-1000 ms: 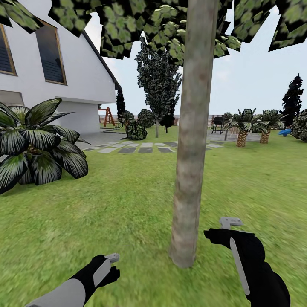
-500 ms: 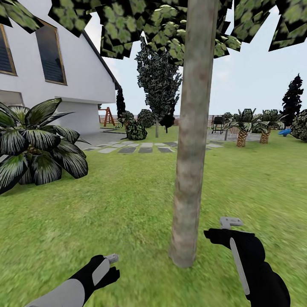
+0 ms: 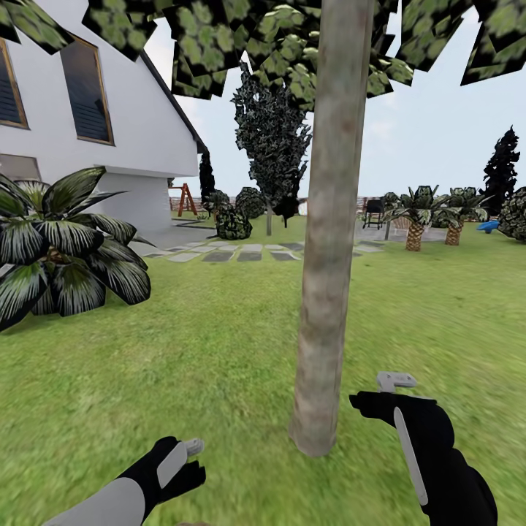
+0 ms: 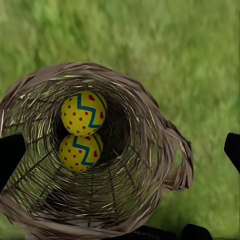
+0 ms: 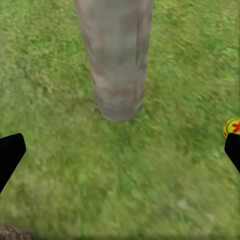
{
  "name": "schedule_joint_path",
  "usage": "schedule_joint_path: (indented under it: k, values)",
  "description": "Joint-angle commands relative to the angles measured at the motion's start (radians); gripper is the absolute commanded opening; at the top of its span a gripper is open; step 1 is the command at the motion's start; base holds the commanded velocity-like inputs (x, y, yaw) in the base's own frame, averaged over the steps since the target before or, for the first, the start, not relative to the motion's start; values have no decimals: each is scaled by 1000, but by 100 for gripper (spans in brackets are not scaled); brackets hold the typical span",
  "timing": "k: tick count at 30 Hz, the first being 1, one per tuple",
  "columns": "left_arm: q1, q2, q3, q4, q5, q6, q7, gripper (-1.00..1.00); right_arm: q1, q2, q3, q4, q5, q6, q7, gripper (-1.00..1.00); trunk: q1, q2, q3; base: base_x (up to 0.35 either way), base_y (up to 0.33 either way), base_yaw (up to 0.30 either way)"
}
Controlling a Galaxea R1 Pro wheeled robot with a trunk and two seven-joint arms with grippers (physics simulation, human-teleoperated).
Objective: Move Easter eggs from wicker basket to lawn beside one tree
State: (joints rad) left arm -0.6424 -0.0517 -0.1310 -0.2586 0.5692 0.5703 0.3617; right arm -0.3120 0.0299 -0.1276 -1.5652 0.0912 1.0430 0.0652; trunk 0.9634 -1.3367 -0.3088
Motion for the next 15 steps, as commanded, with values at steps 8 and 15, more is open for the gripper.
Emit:
schedule_joint_path:
  k: [8, 15]
  values:
    - [0, 1, -3, -2, 11, 19, 4, 100, -1, 1, -2, -1, 9, 4, 7, 100, 31, -57, -26, 0, 0, 0]
    - [0, 1, -3, -2, 12, 21, 0, 100, -1, 1, -2, -1, 9, 4, 7, 100, 58, -106, -48, 0, 0, 0]
